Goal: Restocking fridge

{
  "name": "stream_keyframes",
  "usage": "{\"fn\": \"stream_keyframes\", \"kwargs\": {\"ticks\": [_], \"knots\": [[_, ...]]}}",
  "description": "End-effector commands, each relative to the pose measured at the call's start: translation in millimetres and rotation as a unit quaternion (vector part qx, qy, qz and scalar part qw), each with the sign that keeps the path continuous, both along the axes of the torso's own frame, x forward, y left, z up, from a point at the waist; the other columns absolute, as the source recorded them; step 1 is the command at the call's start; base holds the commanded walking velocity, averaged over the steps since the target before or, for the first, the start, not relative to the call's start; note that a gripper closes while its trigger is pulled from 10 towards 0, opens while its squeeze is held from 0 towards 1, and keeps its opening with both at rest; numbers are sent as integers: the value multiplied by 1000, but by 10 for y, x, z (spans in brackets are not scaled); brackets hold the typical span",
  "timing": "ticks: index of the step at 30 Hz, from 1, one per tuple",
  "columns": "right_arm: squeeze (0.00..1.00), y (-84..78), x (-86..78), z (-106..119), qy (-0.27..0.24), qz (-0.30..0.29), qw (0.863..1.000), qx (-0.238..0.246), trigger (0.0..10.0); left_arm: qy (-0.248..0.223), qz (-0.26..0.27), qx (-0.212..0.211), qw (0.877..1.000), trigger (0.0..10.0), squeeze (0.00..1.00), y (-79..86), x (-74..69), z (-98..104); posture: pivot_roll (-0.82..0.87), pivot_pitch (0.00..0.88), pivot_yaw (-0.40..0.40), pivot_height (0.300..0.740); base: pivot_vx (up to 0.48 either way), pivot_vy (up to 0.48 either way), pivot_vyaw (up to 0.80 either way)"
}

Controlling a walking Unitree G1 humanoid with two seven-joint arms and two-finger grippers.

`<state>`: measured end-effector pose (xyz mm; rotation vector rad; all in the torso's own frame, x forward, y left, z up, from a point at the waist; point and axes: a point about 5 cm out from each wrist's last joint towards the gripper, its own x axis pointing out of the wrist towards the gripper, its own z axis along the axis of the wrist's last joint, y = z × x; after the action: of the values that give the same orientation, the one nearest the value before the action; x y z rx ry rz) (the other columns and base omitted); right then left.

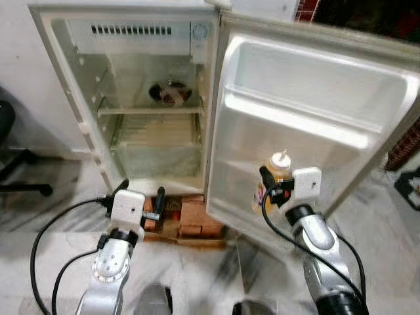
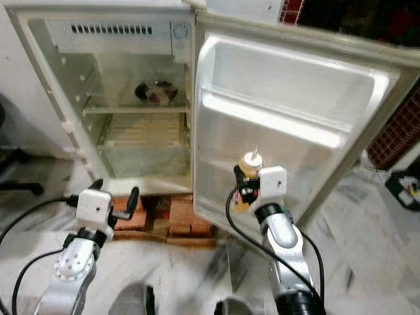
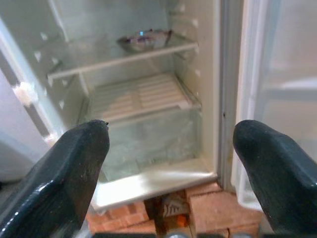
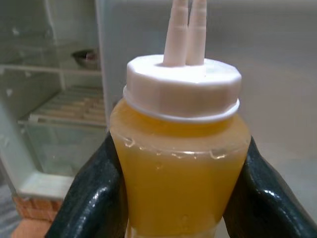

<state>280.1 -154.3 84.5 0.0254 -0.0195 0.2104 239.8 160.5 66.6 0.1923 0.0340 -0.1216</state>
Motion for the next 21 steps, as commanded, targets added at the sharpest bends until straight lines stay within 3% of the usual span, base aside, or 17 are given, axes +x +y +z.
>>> {"fn": "stream_keyframes", "kwargs": {"ticks": [1,21], "knots": [[0,-3,29,34,-5,0,1000,2,10000,0,3,5,1000,10000,0,2,5,8,25,7,-49,626,0,0,0],[0,4,114,81,-21,0,1000,-12,10000,-2,7,-2,1000,10000,0,28,17,22,29,2,-48,626,0,0,0]]}}
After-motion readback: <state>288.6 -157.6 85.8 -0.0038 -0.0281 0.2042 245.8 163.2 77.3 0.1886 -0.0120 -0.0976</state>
